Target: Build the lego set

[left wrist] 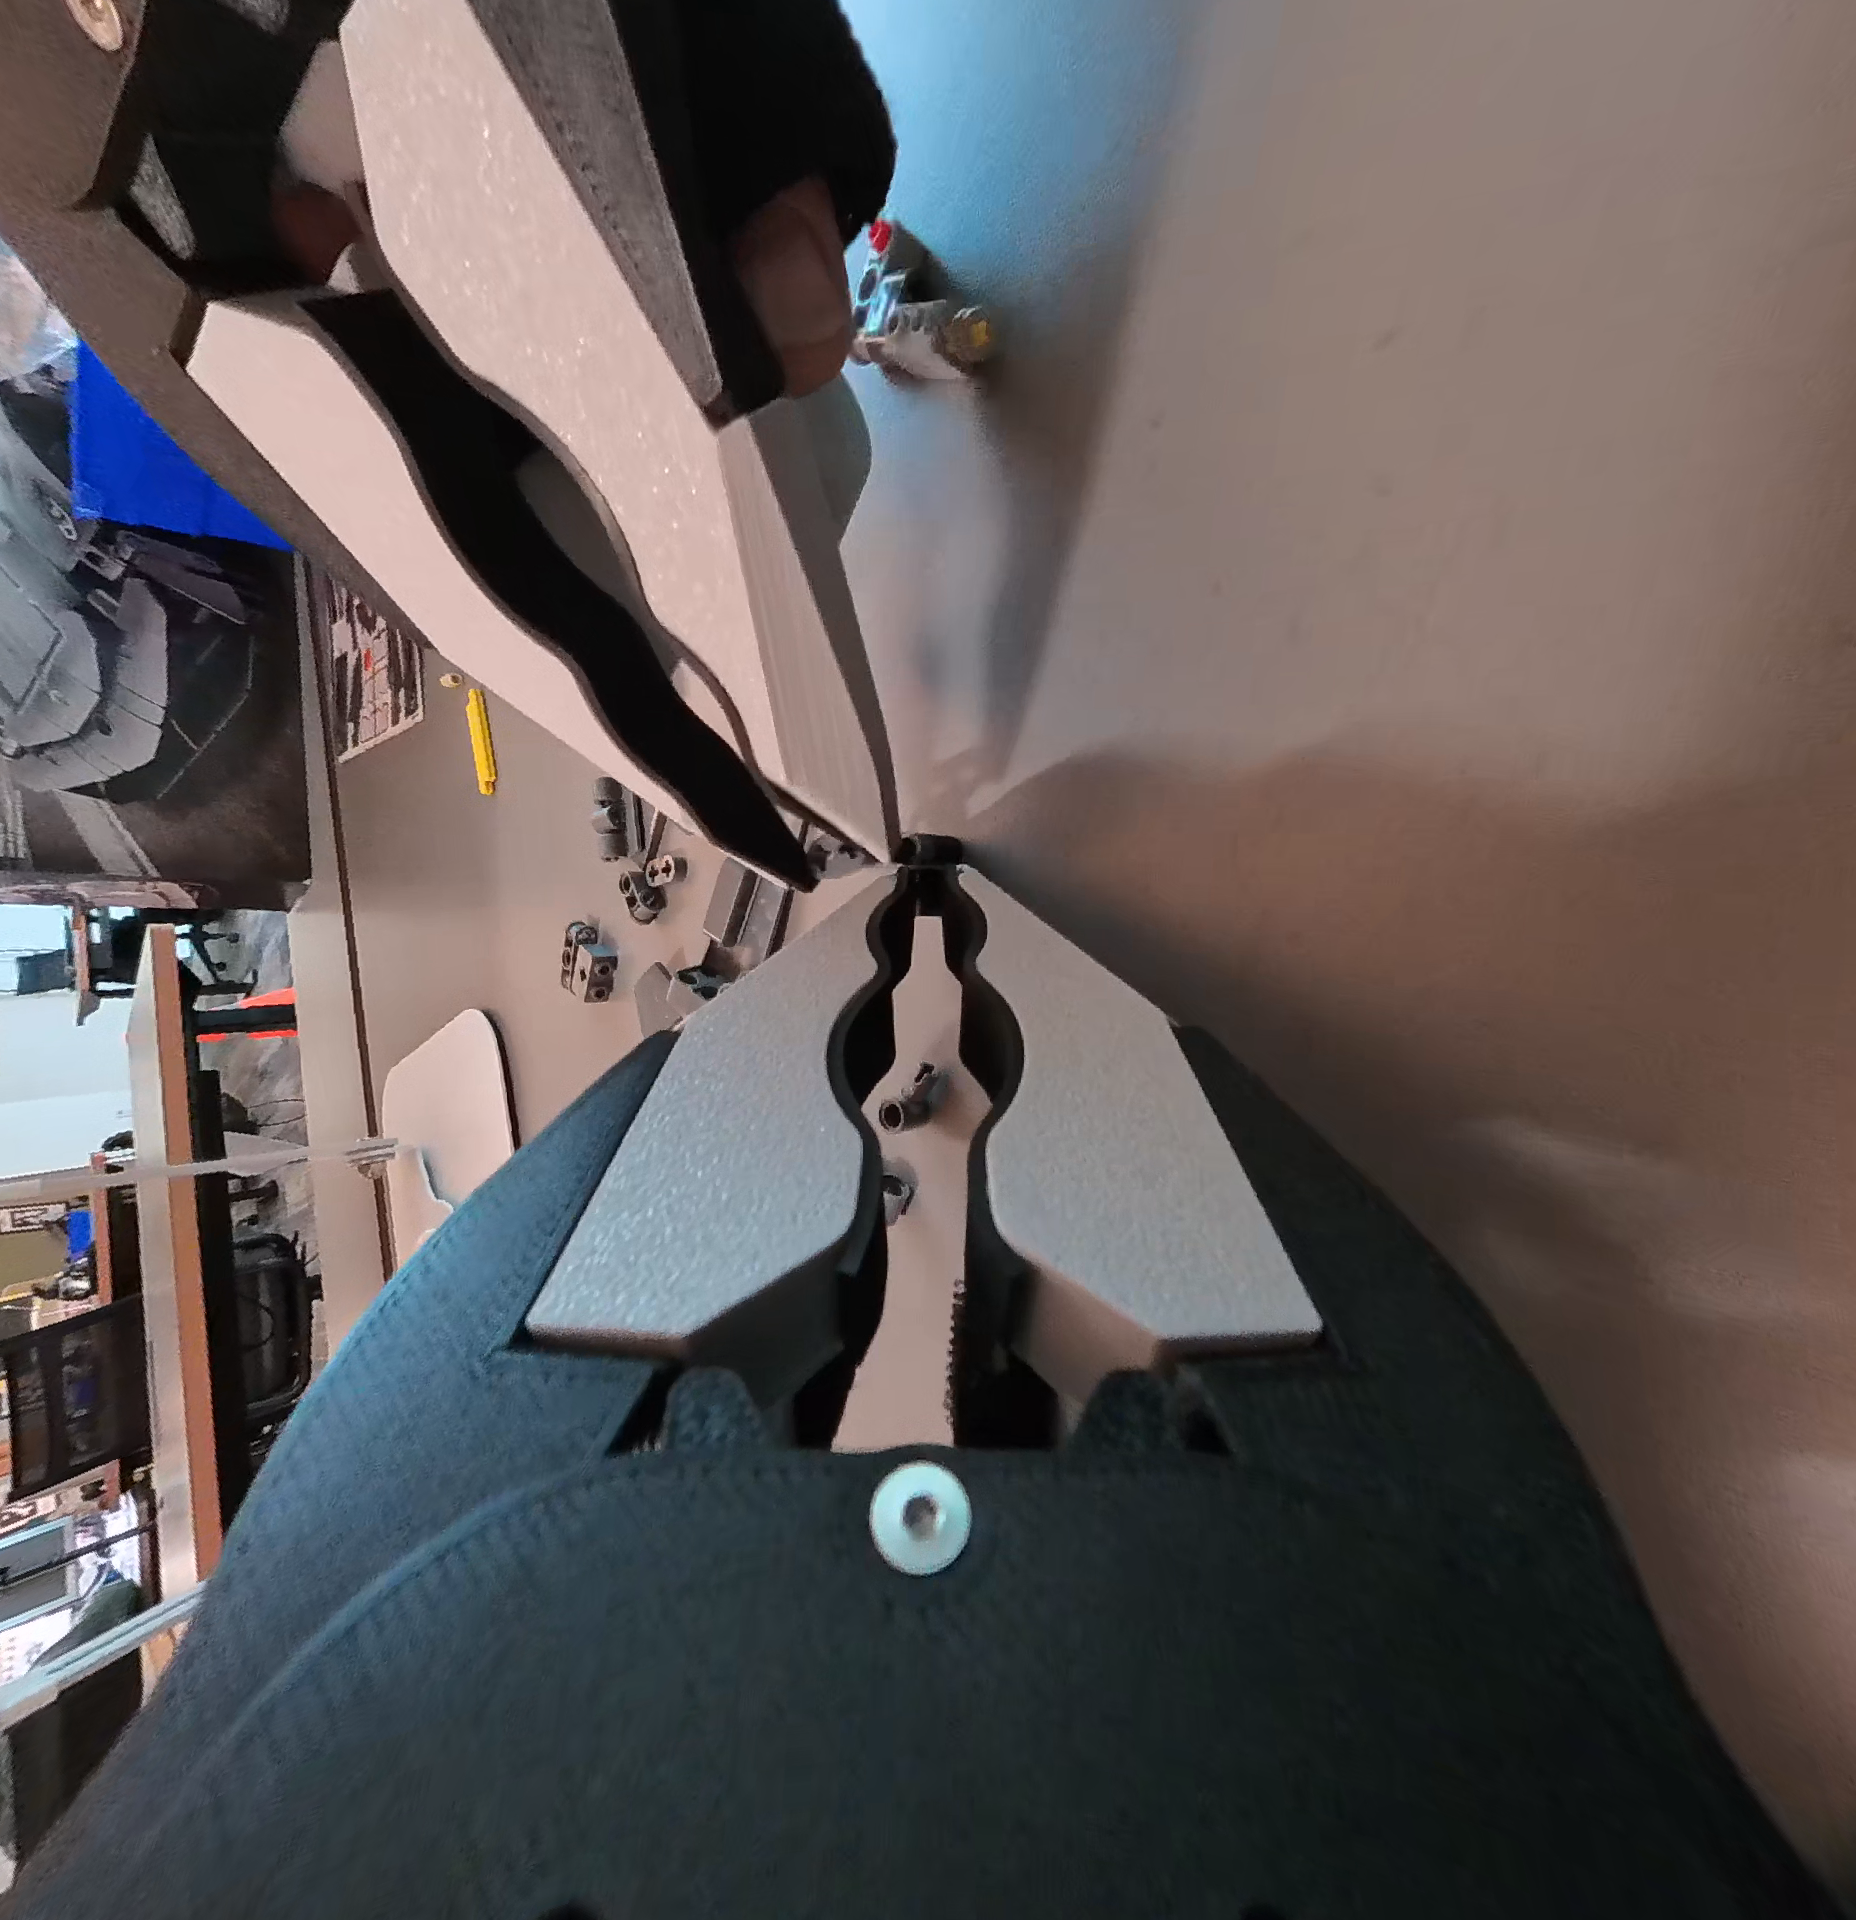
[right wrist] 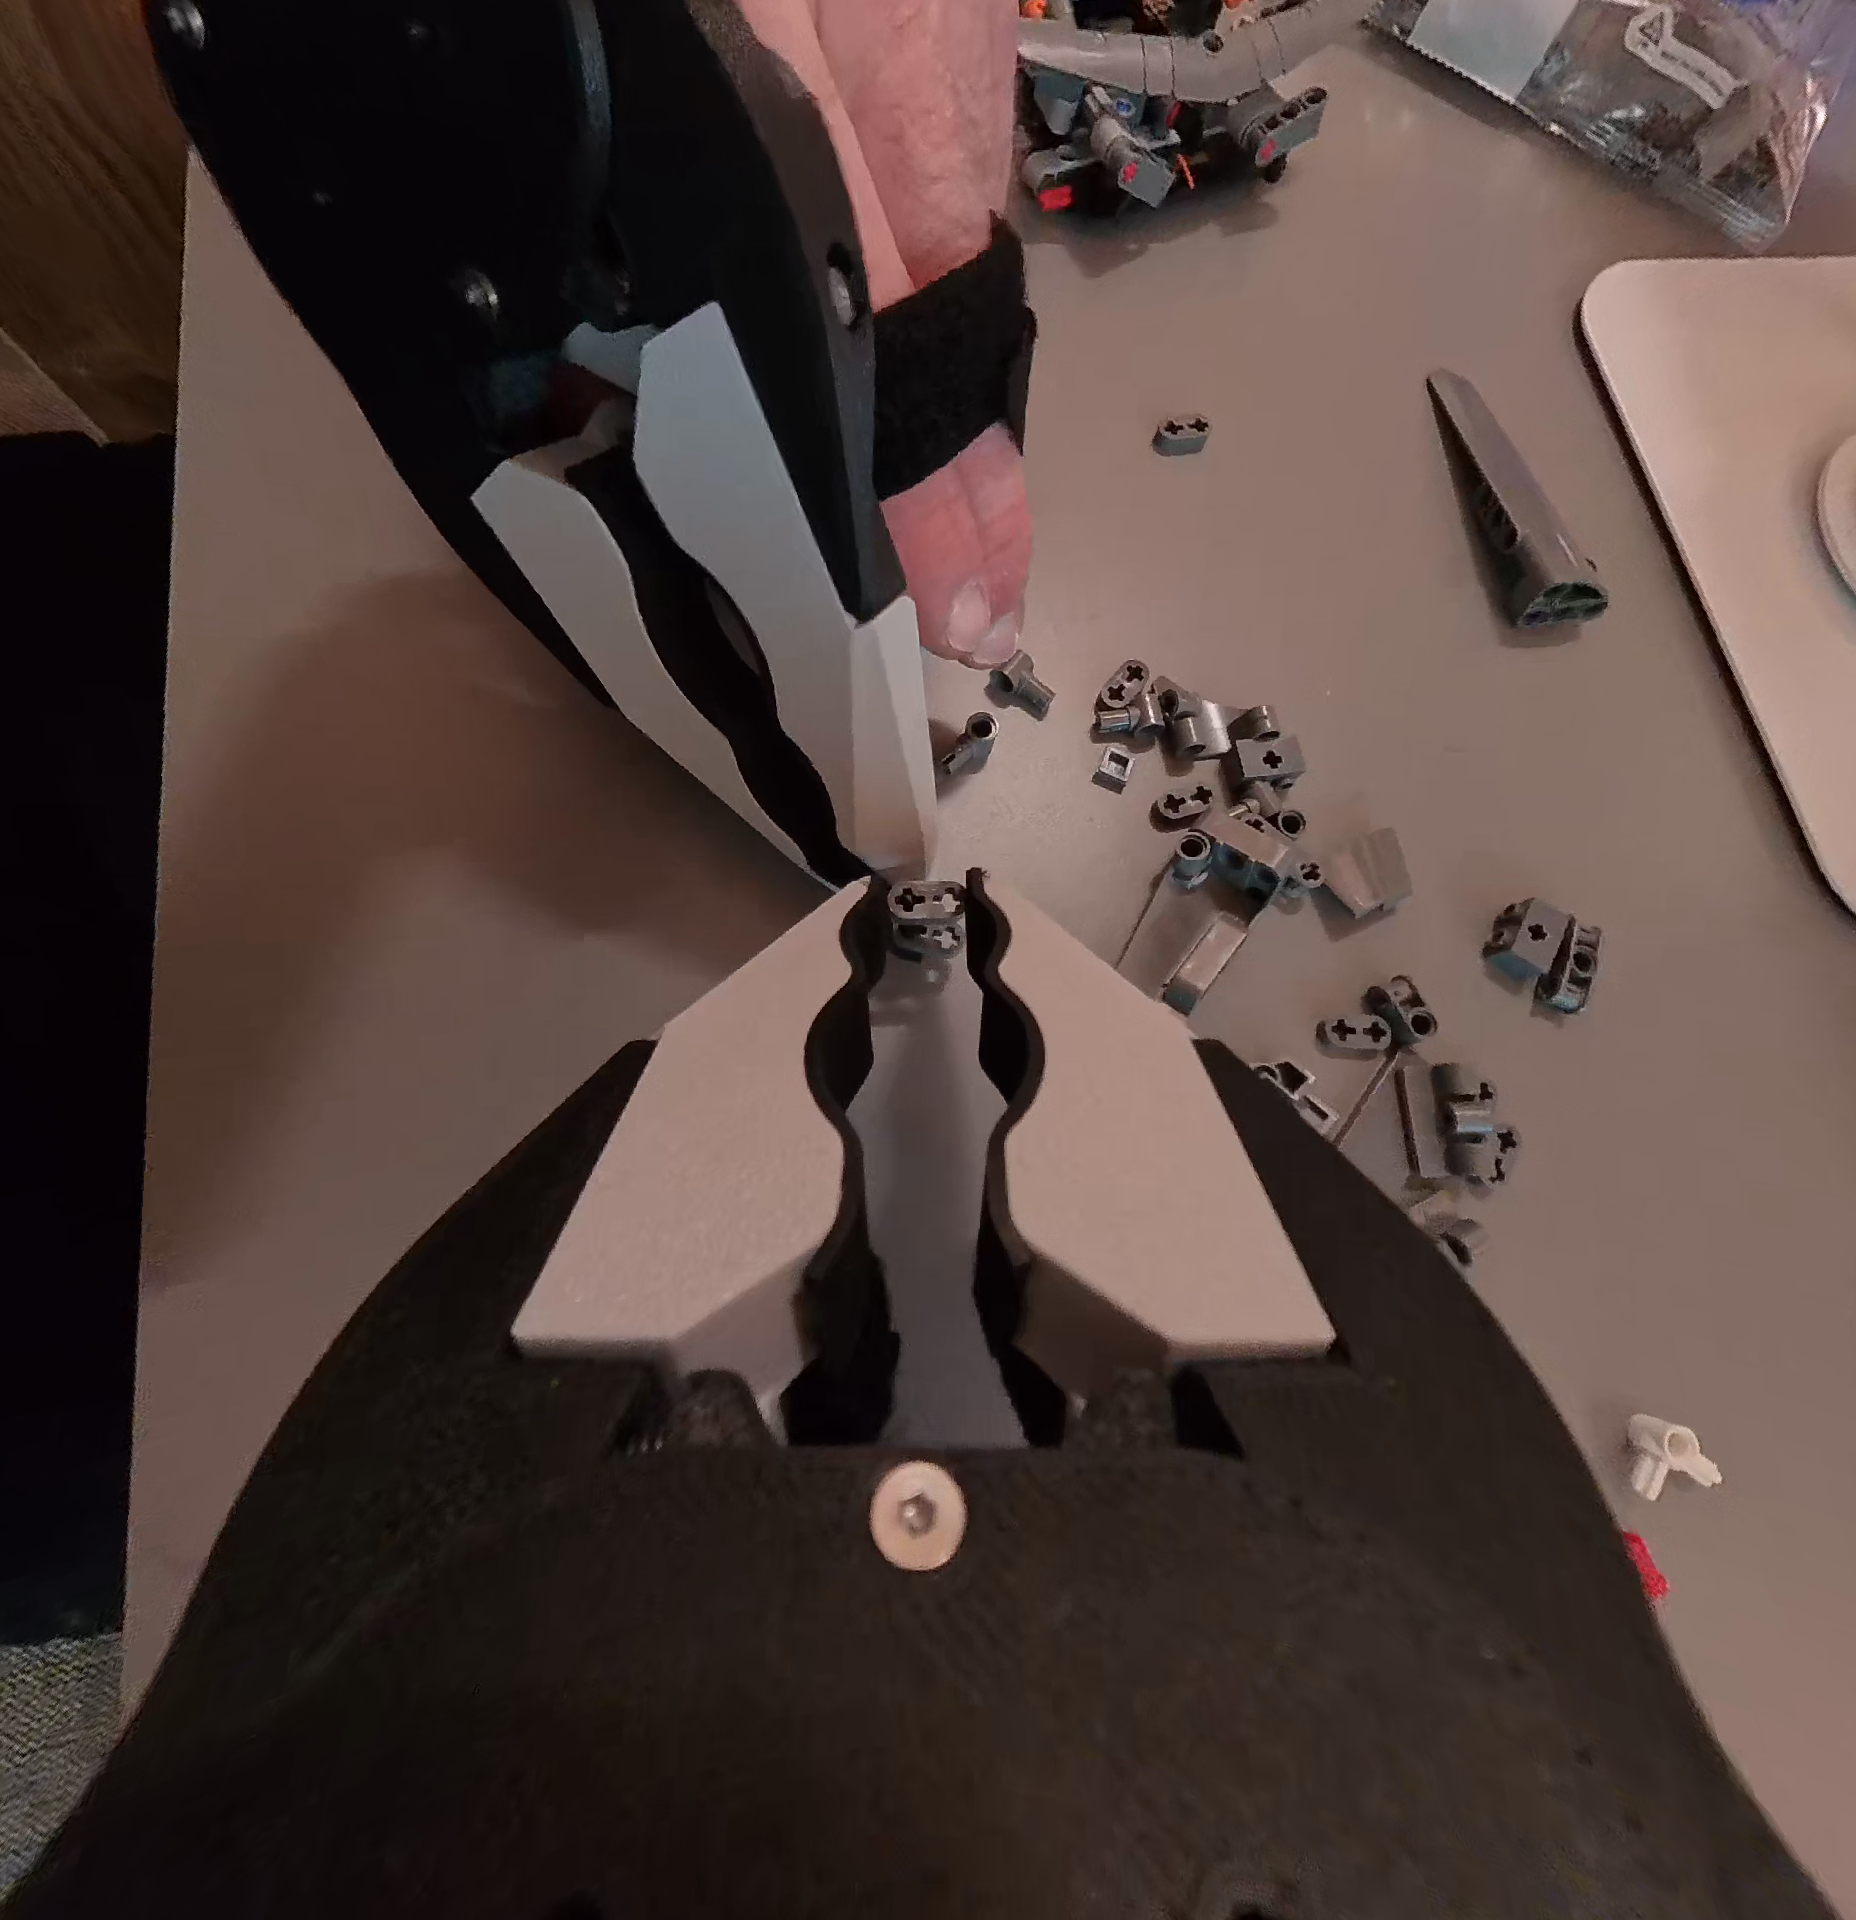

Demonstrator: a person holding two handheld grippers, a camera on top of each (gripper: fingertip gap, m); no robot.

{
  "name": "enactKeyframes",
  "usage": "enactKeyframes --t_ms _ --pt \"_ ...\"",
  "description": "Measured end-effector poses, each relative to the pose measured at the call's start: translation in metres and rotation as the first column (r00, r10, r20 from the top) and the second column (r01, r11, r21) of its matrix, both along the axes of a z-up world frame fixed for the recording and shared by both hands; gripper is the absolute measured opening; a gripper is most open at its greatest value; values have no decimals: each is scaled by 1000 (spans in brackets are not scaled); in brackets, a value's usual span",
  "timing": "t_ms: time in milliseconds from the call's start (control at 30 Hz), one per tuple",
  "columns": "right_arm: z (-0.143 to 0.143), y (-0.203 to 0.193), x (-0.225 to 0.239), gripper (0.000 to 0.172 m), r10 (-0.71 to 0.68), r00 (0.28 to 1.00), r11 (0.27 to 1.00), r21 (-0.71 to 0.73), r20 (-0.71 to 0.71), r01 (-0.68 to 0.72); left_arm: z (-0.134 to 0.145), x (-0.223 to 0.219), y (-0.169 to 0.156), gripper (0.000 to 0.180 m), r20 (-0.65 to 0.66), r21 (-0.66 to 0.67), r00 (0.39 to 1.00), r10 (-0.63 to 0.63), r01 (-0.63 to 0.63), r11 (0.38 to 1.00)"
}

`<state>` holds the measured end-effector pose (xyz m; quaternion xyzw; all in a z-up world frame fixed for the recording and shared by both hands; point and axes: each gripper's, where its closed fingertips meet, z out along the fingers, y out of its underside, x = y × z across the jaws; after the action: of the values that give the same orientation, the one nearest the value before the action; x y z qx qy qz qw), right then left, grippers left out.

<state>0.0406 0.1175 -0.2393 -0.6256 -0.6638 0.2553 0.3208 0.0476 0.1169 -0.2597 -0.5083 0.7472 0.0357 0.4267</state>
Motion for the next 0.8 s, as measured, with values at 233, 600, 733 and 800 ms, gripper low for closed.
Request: enactKeyframes --t_ms 233,600,733,800 --pt "-1 3 1 11 -93 995 995 -22 20 94 0 2 -3 4 -6 2 1000 1 -1 1000" --pt "0 0 2 12 -136 991 991 -14 0 136 2 0 -4 3 -16 26 1000 5 -5 1000" --pt "0 0 1 12 -114 993 994 -9 -31 113 3 -1 -1 3 -16 38 1000 14 -13 999" --pt "1 2 2 12 -111 993 994 -10 -40 111 6 -2 1 3 -11 42 1000 21 -21 999"
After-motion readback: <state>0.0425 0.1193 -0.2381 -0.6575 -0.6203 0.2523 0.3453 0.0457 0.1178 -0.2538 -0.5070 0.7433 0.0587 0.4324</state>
